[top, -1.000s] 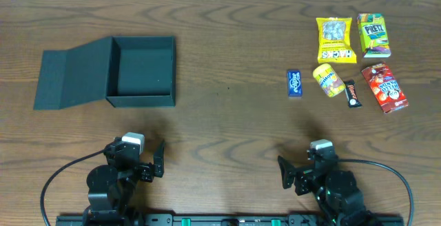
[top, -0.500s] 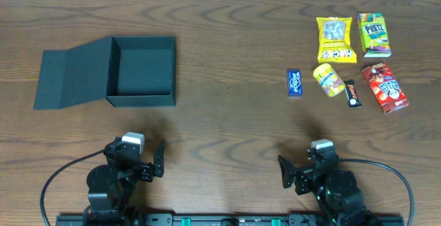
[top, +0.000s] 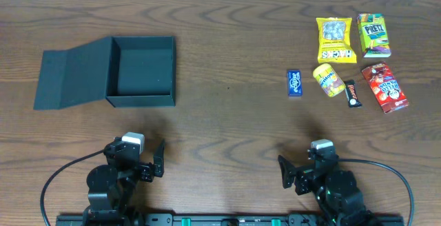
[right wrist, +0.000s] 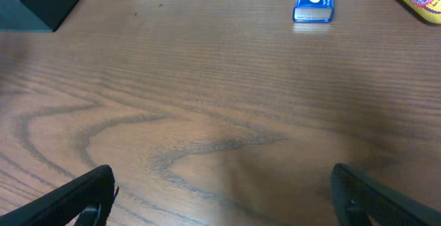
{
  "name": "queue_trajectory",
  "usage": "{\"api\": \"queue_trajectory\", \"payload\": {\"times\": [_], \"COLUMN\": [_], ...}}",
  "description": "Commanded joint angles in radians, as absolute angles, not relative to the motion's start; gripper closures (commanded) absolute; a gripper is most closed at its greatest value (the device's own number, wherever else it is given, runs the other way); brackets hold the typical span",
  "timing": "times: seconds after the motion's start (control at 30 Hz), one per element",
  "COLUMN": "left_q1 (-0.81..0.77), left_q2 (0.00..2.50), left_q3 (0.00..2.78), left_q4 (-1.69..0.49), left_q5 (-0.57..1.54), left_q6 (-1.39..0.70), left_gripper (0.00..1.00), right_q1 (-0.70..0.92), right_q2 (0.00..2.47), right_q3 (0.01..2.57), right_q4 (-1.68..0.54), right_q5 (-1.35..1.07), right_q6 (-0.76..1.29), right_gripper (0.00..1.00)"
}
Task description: Pack container
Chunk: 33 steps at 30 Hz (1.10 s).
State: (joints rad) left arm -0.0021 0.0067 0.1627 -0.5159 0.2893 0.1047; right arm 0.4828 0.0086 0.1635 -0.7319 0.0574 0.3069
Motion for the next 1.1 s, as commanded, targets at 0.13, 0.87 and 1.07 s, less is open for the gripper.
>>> {"api": "queue_trajectory", "payload": {"times": [0.13,0.87,1.07], "left_q1": [-0.006,-0.006,-0.006], "left_q2": [0.004,0.004,0.004], "left_q3": [0.142,0.142,0.142], "left_q4": [-0.512,-0.504,-0.464], "left_q5": [0.307,0.603,0.603], "left_q6": [0.108,-0.197,-0.326], "left_gripper": [0.05,0.05,0.05], "right_q1": [0.491,0.491,0.491], "right_q2": [0.009,0.009,0.009], "right_q3": [0.163,0.163,0.163], "right_q4": [-0.741,-0.741,-0.741], "right_q5": [0.071,0.071,0.071], "right_q6": [0.321,0.321,0.321], "right_gripper": [0.01,0.01,0.01]}}
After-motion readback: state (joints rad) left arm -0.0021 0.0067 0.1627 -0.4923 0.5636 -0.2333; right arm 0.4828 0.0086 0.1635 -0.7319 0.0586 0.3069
